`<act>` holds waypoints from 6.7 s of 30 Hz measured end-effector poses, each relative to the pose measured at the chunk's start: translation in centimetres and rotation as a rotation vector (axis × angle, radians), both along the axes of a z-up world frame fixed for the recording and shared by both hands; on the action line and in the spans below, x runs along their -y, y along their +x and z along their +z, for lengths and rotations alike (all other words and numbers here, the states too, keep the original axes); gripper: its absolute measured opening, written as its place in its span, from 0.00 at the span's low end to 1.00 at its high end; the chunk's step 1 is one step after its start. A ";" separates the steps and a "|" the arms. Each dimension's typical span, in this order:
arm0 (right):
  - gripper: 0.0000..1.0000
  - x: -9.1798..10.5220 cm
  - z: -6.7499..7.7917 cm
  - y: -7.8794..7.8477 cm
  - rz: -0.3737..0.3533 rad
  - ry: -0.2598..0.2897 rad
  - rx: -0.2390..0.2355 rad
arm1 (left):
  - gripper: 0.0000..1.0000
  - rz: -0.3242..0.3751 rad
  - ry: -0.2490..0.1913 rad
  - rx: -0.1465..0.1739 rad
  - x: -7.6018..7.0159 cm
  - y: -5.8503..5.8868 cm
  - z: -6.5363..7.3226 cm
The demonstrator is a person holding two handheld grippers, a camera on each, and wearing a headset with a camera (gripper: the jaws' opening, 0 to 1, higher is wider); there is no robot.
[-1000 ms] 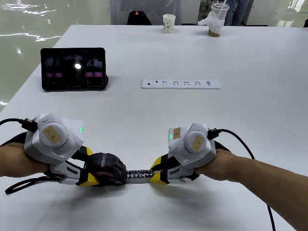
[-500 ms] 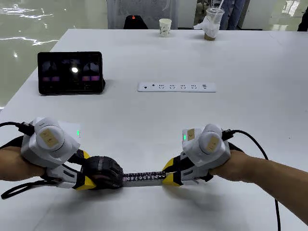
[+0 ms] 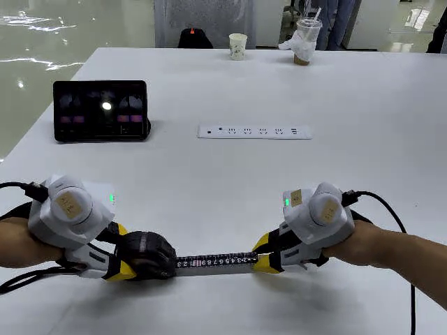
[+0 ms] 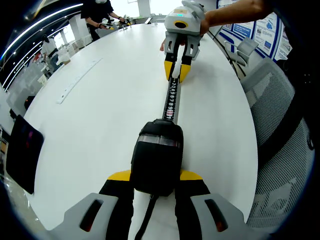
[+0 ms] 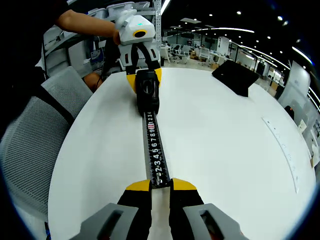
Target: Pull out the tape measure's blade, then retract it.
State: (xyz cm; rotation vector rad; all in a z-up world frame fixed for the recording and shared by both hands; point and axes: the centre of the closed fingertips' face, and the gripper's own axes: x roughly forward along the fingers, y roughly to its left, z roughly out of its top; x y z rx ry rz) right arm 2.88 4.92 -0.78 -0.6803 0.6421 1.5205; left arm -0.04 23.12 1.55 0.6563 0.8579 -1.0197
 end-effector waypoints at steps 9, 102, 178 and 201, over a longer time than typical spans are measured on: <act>0.09 2.0 0.1 0.6 -0.016 -0.024 0.004 | 0.25 0.002 -0.002 0.000 0.0 0.0 0.0; 0.49 10.1 0.9 -1.7 -0.151 -0.185 0.051 | 0.59 0.123 0.044 0.002 -2.9 -5.0 0.8; 0.98 6.4 5.8 -9.2 -0.779 0.183 -0.011 | 0.91 0.709 -0.344 0.144 2.5 -9.7 4.1; 0.97 6.1 6.0 -9.5 -0.803 0.207 -0.026 | 0.91 0.763 -0.364 0.173 3.0 -9.5 4.5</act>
